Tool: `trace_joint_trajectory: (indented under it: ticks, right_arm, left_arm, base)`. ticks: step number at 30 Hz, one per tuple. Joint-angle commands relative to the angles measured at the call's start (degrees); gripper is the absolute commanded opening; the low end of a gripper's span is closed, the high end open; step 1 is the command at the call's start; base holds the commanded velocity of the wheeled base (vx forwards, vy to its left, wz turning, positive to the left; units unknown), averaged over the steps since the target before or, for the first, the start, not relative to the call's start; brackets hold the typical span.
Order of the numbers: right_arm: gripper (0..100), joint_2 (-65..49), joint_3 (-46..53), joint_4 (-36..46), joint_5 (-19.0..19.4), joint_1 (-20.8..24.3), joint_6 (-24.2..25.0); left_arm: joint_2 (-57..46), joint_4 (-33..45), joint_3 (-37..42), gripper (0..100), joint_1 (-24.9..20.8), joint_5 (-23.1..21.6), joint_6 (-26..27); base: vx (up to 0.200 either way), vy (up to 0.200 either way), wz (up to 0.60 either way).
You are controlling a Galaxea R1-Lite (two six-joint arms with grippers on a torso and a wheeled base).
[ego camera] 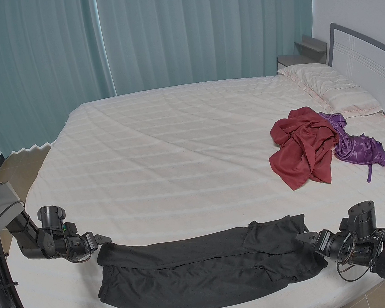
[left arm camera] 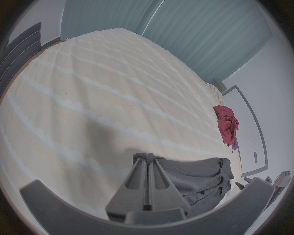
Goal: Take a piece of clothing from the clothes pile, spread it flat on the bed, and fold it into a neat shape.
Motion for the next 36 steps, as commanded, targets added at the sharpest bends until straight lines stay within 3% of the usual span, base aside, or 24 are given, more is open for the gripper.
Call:
trace_joint_trajectory:
  ticks: [1, 6, 12, 25, 34, 35, 36]
  right_arm:
    - [100, 0.11, 0.03, 0.01, 0.02, 0.01, 0.00]
    - [100, 0.11, 0.03, 0.01, 0.02, 0.01, 0.00]
    - [100, 0.11, 0.03, 0.01, 0.02, 0.10, 0.00]
    - [100, 0.11, 0.47, -0.08, 0.02, 0.54, -0.09]
    - [100, 0.11, 0.47, -0.08, 0.02, 0.54, -0.09]
    - [100, 0.11, 0.47, -0.17, 0.02, 0.54, -0.09]
    - [100, 0.11, 0.47, -0.08, 0.02, 0.54, -0.09]
  left_arm:
    - [-0.35, 0.14, 0.46, 100, 1.01, 0.03, 0.01]
    - [-2.81, 0.05, 3.80, 100, 1.18, -1.29, 1.50]
    - [-2.81, 0.05, 8.54, 100, 0.31, -1.64, 9.68]
    - [-1.22, -0.39, 8.10, 100, -4.97, 3.11, 10.38]
    - [-0.79, -0.21, 8.98, 100, -6.20, 3.55, 13.02]
    - [-0.70, -0.21, 9.16, 0, -6.20, 3.55, 13.63]
    - [-0.70, -0.30, 9.60, 0, -6.20, 3.63, 14.60]
  base:
    - [0.000, 0.000, 0.00]
    - [0.000, 0.000, 0.00]
    - [0.000, 0.000, 0.00]
    - [0.000, 0.000, 0.00]
    - [0.000, 0.000, 0.00]
    - [0.000, 0.000, 0.00]
    - [0.000, 0.000, 0.00]
